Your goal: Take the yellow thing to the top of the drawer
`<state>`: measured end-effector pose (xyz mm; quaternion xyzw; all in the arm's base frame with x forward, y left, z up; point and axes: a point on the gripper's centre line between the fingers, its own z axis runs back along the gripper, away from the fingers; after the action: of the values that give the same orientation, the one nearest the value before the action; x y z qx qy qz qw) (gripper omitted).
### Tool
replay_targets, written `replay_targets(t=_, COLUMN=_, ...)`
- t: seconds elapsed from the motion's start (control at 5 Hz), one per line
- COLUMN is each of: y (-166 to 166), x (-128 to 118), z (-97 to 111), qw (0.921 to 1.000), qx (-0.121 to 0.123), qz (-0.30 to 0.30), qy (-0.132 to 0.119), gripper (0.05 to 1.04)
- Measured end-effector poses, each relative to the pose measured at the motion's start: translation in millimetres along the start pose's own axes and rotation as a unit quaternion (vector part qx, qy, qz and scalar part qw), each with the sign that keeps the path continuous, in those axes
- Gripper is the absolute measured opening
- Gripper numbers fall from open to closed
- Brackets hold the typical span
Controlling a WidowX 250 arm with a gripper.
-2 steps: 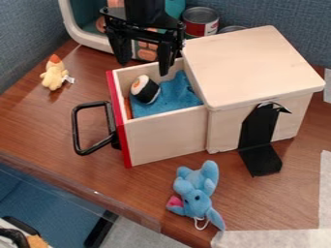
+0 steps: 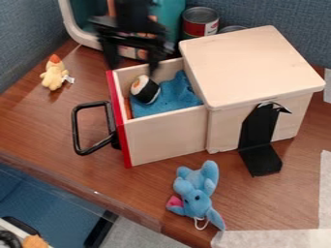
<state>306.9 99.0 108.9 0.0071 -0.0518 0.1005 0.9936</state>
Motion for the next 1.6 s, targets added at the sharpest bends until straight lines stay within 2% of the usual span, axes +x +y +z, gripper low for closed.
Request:
replay_targets(t=0.4, y=87, x=31, z=-3, qw=0.9979, qx=0.039, qz=0.052, qy=0.002, gripper=1.001)
replay_targets(t=0.6, y=123, x=35, z=-13, qw=0.996, qx=0.065, qz=0.061, qy=0.007, gripper=1.001)
replay_targets(t=0.8, y=138, x=43, z=-28, qw=0.994, qx=0.093, qz=0.056, qy=0.012, gripper=1.001)
replay_targets(t=1.0, y=157, x=40, z=-48, qw=0.9891, qx=0.121, qz=0.083, qy=0.01, gripper=1.001)
replay_targets(t=1.2, y=168, x=35, z=-80, qw=0.9819, qx=0.147, qz=0.114, qy=0.034, gripper=1.001)
replay_targets(t=1.4, y=173, x=37, z=-96, qw=0.9792, qx=0.157, qz=0.119, qy=0.049, gripper=0.95)
replay_targets(t=1.6, y=172, x=37, z=-102, qw=0.978, qx=0.154, qz=0.131, qy=0.053, gripper=0.662)
